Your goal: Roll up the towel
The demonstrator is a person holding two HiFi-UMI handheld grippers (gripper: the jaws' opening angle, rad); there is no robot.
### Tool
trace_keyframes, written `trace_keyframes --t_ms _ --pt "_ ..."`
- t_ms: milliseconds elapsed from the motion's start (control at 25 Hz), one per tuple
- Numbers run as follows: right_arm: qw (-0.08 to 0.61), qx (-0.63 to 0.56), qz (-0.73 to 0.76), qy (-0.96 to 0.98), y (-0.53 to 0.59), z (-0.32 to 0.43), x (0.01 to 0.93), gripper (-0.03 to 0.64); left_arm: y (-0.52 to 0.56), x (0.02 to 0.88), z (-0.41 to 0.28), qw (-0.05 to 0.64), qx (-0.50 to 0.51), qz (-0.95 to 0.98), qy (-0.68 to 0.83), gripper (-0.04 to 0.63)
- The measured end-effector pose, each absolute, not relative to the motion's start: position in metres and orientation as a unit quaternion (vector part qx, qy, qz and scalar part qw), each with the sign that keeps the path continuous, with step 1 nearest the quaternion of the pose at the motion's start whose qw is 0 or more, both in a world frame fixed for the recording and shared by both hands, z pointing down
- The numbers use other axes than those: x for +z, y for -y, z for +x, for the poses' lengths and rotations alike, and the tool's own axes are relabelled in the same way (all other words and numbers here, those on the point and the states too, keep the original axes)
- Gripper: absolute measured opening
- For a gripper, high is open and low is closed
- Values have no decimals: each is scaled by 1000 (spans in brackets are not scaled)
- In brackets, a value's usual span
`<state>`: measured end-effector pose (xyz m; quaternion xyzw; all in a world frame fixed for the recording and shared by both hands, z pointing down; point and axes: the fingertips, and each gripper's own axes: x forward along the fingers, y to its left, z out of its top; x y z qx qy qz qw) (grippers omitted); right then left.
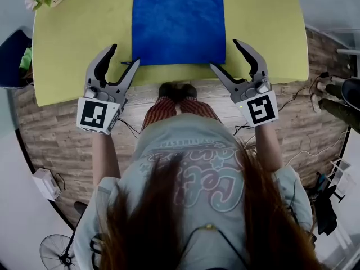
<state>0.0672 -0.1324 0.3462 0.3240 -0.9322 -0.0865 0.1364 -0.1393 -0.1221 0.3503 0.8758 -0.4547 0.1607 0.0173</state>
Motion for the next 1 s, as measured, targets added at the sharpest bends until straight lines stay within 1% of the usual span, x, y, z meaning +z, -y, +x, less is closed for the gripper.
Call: trace_keyframes --t_ms 120,240,360,440,680,840,1000 --pt "169 -95 310 931 128 71 365 308 117 367 -144 17 194 872 448 250" --pt "223 -104 301 921 124 81 390 308 109 382 -139 15 231 873 429 250" --pt "227 -60 319 918 124 92 411 308 103 397 -135 22 253 875 413 250" --pt "242 -52 323 913 124 96 423 307 102 406 -138 15 273 871 408 250" --pt "301 -97 308 897 121 103 440 290 98 431 -149 -19 345 854 389 250" --pt "332 -111 305 886 124 107 449 287 99 446 -156 -29 388 842 375 246" --pt "349 -115 306 879 128 108 455 287 104 454 -162 -71 438 820 361 192"
